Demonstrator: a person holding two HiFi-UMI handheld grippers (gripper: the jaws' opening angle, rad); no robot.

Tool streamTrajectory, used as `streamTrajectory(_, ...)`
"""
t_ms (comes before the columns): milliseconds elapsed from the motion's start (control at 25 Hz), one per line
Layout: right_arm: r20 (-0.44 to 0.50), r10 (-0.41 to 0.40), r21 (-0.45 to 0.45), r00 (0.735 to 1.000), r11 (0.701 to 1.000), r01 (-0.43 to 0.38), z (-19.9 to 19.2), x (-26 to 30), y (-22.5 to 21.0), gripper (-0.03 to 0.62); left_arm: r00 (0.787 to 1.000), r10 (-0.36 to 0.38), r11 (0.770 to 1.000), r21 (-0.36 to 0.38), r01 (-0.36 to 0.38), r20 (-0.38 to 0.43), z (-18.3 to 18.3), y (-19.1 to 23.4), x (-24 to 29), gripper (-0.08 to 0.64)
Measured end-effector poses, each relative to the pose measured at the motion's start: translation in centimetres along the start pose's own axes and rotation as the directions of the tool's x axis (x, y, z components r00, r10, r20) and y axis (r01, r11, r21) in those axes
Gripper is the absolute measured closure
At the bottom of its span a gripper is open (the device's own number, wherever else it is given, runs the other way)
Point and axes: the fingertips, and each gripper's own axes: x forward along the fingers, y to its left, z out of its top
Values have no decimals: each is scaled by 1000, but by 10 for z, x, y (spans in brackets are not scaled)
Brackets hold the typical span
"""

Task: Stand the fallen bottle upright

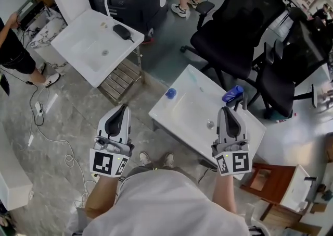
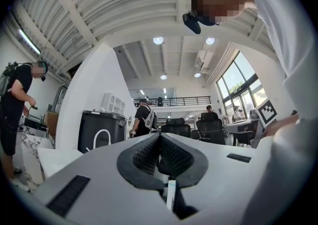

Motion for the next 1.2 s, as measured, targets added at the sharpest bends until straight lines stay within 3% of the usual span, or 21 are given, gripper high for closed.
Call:
streamTrajectory(280,45,16,96,999,995,-20,8,-1,-2,542,997,73,997,26,-73,-18,2,24,-14,541)
streamTrajectory(1200,58,-10,91,998,996,4,7,-20,-18,545,996,84,996,33,-84,4,7,5,-15,541)
